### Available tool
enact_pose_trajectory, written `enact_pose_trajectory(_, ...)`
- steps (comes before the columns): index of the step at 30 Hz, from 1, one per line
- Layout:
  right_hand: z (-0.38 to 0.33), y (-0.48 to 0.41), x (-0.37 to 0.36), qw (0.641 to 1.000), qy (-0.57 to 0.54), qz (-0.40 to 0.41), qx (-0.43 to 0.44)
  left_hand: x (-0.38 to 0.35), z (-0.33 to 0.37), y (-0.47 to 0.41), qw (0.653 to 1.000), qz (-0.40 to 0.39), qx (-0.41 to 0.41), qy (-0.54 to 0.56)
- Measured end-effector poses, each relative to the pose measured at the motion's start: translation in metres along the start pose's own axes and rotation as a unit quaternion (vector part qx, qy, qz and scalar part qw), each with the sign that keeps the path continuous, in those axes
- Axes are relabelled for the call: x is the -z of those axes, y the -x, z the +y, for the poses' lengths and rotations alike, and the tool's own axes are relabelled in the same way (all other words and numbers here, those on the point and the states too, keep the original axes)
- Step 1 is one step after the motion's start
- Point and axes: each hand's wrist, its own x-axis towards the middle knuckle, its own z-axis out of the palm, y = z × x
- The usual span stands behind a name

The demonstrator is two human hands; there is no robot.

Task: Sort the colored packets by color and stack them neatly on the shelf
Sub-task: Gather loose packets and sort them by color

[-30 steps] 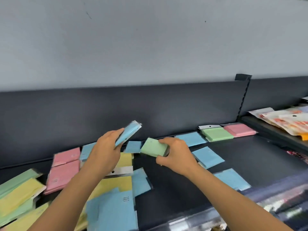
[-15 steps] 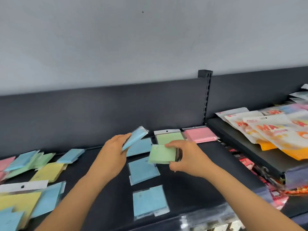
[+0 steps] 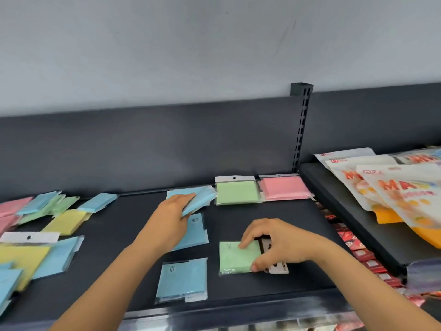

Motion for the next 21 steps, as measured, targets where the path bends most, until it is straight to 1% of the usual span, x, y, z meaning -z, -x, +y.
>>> enact_pose_trajectory(2, 0.0, 0.002, 0.002, 1.0, -0.013, -0.014, 0.001, -0.002, 0.002, 0.0, 1.0, -0.006, 0.0, 0.0)
enact_pose_trajectory(6, -0.006, 0.003, 0.008, 0.998, -0.004, -0.058, 0.008, -0.005, 0.006, -0.001, 1.0, -0.008, -0.006, 0.001)
enact_pose_trajectory(10, -0.016, -0.005, 0.007, 0.999, 0.012, -0.05, 0.011, -0.004, 0.003, -0.001, 1.0, -0.013, -0.019, -0.013)
enact_pose_trajectory(14, -0.024, -0.014, 0.0, 0.995, 0.081, -0.05, 0.008, 0.004, -0.008, -0.005, 1.0, -0.014, -0.016, -0.008)
enact_pose_trajectory(17, -0.026, -0.026, 0.004, 0.989, 0.147, 0.005, -0.007, 0.009, -0.015, -0.01, 1.0, -0.009, -0.023, -0.001)
enact_pose_trajectory(19, -0.022, -0.038, 0.007, 0.985, 0.163, 0.057, -0.025, 0.011, -0.018, -0.013, 1.0, 0.0, -0.028, 0.009)
enact_pose_trajectory(21, -0.016, -0.05, 0.007, 0.981, 0.17, 0.088, -0.035, 0.011, -0.019, -0.014, 0.999, 0.005, -0.029, 0.014)
